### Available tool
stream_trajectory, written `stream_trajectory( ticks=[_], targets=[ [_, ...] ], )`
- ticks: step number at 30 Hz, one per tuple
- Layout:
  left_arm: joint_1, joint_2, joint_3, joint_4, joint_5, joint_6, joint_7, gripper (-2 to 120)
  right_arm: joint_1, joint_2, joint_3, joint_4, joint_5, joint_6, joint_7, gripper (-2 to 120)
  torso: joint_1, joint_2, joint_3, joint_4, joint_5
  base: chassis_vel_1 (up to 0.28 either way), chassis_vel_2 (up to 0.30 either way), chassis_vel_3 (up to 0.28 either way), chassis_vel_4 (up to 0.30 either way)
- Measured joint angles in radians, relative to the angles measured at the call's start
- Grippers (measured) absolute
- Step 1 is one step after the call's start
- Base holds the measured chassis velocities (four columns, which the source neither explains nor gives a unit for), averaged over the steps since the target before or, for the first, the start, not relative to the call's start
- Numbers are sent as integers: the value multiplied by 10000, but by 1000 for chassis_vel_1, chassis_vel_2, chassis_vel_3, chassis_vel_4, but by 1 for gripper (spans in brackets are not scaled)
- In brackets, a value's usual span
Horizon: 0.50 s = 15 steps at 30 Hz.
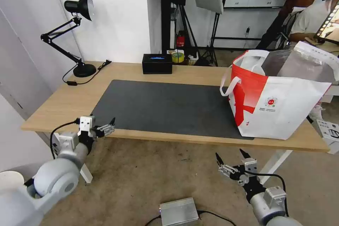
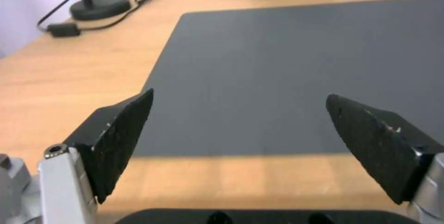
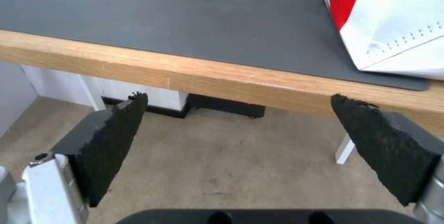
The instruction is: Pick up the trash from the table and place it into the takeout bag.
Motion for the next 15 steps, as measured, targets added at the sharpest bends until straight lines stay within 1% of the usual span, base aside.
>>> stream_trajectory(
  ticks=[1,5,11,15],
  targets=[
    [0,0,0,0,0,0,0,100,0,0,0,0,0,0,0,100,0,0,0,0,0,0,0,0,0],
    [918,-358,-616,62,322,-500,244,100,1,0,0,0,0,0,0,100,0,0,0,1,1,0,0,0,0],
    [1501,-614,-1016,2,561,-703,336,100,0,0,0,0,0,0,0,100,0,0,0,0,1,0,0,0,0],
    [2099,-824,-1349,3,696,-869,499,100,-1,0,0,1,0,0,-1,100,0,0,0,0,0,0,0,0,0]
  ],
)
